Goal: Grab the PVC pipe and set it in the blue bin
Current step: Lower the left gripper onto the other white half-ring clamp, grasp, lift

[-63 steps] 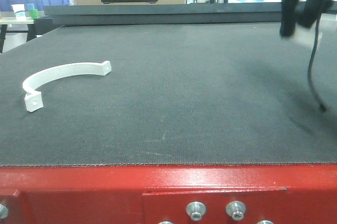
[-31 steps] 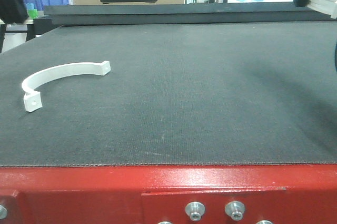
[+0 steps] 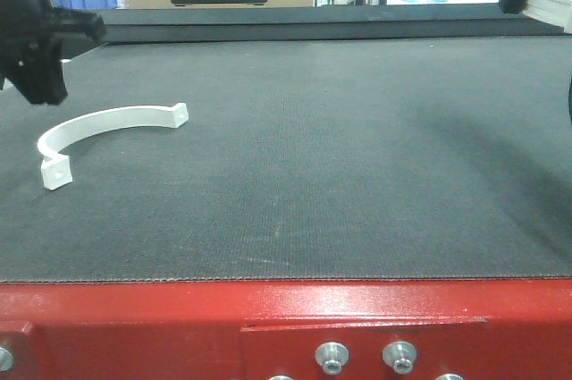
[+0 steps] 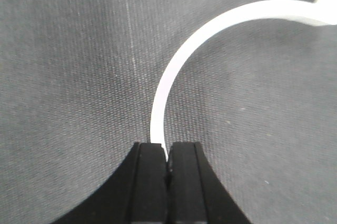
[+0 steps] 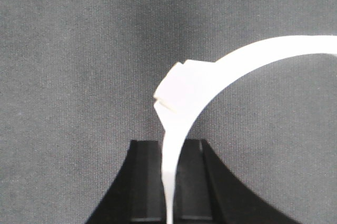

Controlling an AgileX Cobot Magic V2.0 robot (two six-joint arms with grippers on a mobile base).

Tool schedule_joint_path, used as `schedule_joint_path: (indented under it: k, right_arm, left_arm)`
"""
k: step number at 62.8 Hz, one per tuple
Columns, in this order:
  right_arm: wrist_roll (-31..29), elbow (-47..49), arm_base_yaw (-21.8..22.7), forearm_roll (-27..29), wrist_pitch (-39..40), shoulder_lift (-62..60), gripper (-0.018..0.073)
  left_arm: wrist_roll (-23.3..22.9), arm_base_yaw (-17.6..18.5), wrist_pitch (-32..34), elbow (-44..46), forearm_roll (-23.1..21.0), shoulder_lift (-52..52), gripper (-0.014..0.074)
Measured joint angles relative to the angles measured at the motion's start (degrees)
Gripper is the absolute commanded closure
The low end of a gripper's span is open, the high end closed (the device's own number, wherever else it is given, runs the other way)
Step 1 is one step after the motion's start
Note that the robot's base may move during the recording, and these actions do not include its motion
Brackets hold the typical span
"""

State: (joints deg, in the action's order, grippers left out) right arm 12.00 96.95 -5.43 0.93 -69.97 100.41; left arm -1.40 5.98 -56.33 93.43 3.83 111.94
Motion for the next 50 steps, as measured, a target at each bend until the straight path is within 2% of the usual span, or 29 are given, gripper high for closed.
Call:
schedule_joint_path:
  k: [7, 11, 29, 50]
  right_arm:
    - [0.00, 0.00, 0.00, 0.00, 0.00, 0.00, 0.0727]
    - [0.00, 0.00, 0.00, 0.11, 0.00, 0.00, 0.0727]
    - [-0.14, -0.10, 0.00, 0.11, 0.00, 0.00, 0.0727]
    - [-0.14, -4.75, 0.00, 0.11, 0.10, 0.00, 0.0727]
  left_arm:
    - [-0.10, 0.00, 0.00, 0.00, 0.13, 2.07, 0.0410]
    - [-0.10, 0.00, 0.00, 0.00, 0.13, 2.85, 0.0374]
    - [-2.29, 0.00, 0.14, 0.00, 1.59, 3.62, 0.0374]
    - [-4.02, 0.00, 0.58, 0.00, 0.46, 6.31, 0.0377]
